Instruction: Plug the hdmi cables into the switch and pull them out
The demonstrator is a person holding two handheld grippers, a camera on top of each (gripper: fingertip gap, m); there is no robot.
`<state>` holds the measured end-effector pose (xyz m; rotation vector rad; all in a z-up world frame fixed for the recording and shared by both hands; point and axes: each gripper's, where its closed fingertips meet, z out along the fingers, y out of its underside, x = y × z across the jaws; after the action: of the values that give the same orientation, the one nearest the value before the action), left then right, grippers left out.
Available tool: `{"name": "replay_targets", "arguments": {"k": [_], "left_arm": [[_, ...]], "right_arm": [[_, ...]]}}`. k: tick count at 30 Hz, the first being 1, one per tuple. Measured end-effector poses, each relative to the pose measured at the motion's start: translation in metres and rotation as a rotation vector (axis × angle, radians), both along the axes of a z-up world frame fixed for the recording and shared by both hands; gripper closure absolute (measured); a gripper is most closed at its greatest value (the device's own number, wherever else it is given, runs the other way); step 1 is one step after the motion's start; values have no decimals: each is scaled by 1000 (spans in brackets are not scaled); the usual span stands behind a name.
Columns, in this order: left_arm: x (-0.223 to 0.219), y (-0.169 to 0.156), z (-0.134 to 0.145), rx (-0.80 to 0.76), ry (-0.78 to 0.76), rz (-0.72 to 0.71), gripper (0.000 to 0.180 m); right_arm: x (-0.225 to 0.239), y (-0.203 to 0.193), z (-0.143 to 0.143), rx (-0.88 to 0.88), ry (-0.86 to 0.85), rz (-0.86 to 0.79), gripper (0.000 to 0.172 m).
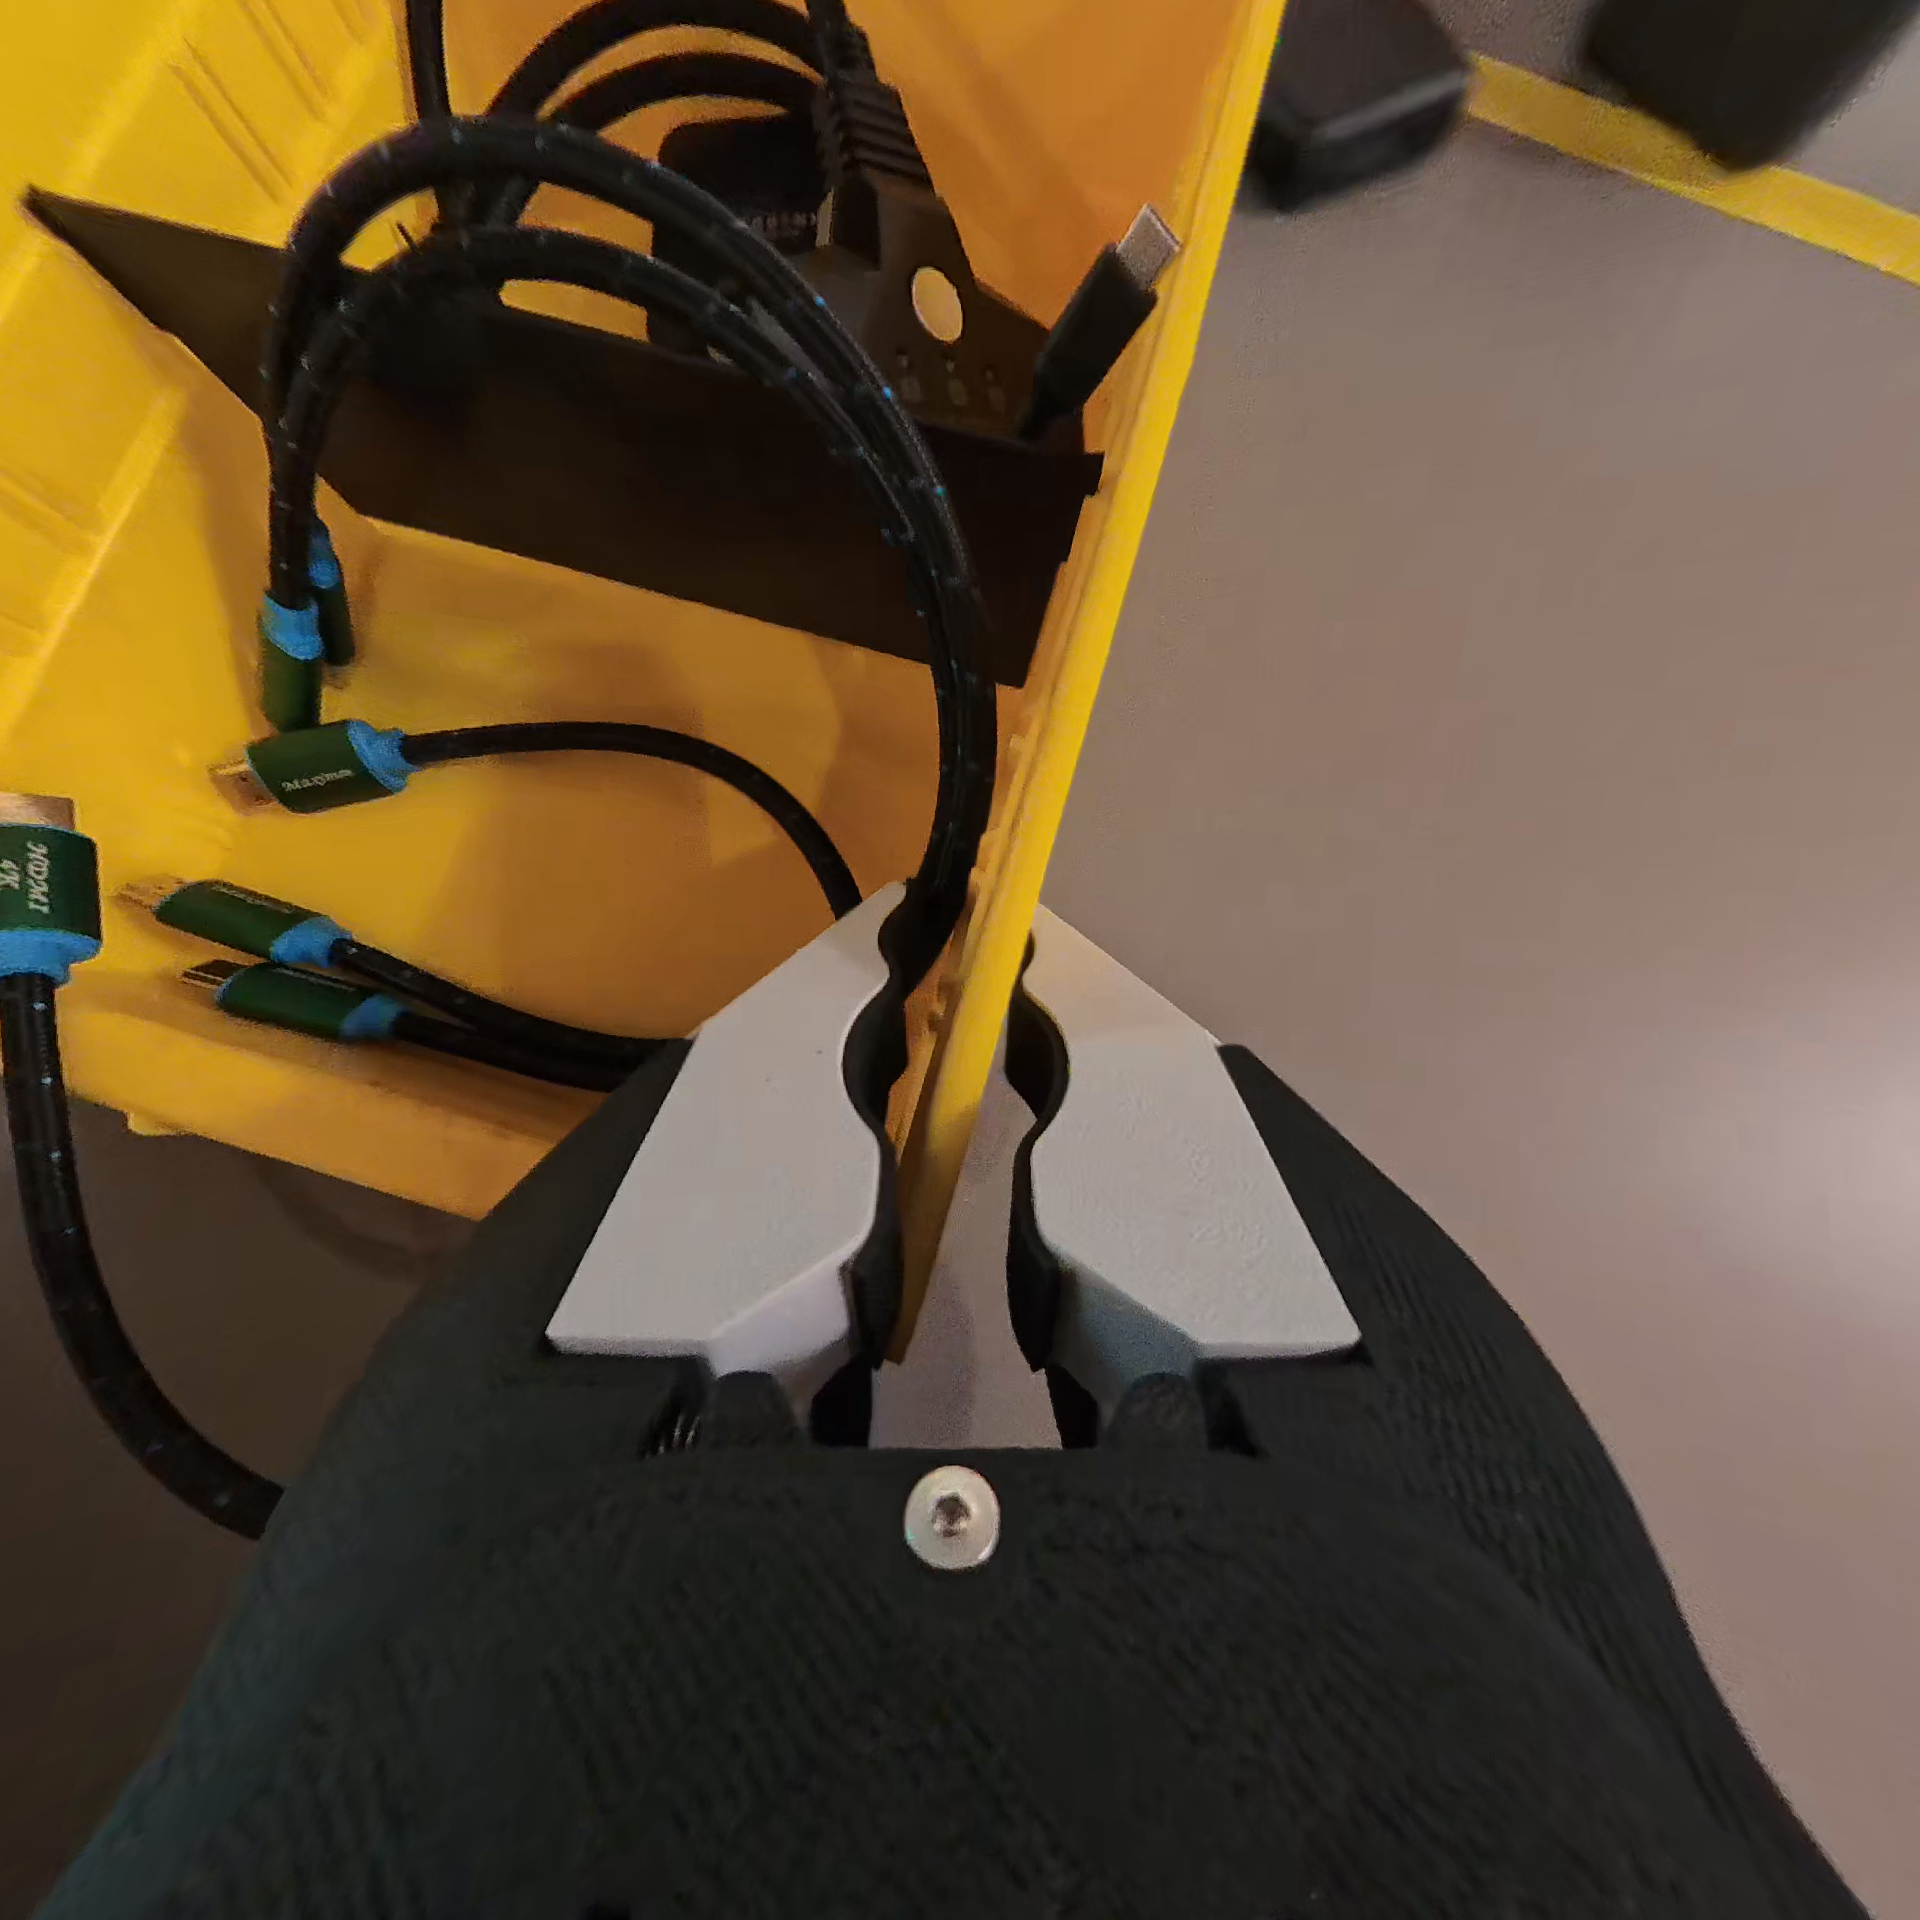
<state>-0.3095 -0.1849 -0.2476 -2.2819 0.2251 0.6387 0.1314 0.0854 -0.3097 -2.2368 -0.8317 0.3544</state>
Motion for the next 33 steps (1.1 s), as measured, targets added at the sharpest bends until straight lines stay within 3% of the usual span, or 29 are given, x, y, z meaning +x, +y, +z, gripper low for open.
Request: {"name": "replay_targets", "arguments": {"k": [3,5,7,9,12,16,19,23,27,30,33], "left_arm": [[-2,-1,14,77,52,8,179],[3,4,26,124,66,-16,179],[15,12,39,167,54,-66,179],[38,25,54,195,4,-132,179],[87,51,74,211,-73,-284,178],[183,88,97,184,-150,-642,175],[257,105,105,54,-262,-894,173],[357,124,108,-110,-310,-1187,174],[442,147,87,-278,-255,-1328,175],[485,166,42,-421,-163,-1347,176],[513,170,-11,-557,-113,-1335,174]], "right_arm": [[-64,-16,1,32,32,132,153],[-106,-42,8,20,123,274,131],[-125,-56,28,50,226,342,110],[-118,-53,63,212,341,312,110],[-70,-47,117,516,437,189,124],[25,-58,158,820,429,-60,130],[96,-92,169,986,434,-281,138],[174,-138,163,1181,223,-507,146],[218,-156,171,1261,150,-620,146],[230,-155,174,1261,169,-642,144],[227,-140,150,1161,179,-616,141]]}}
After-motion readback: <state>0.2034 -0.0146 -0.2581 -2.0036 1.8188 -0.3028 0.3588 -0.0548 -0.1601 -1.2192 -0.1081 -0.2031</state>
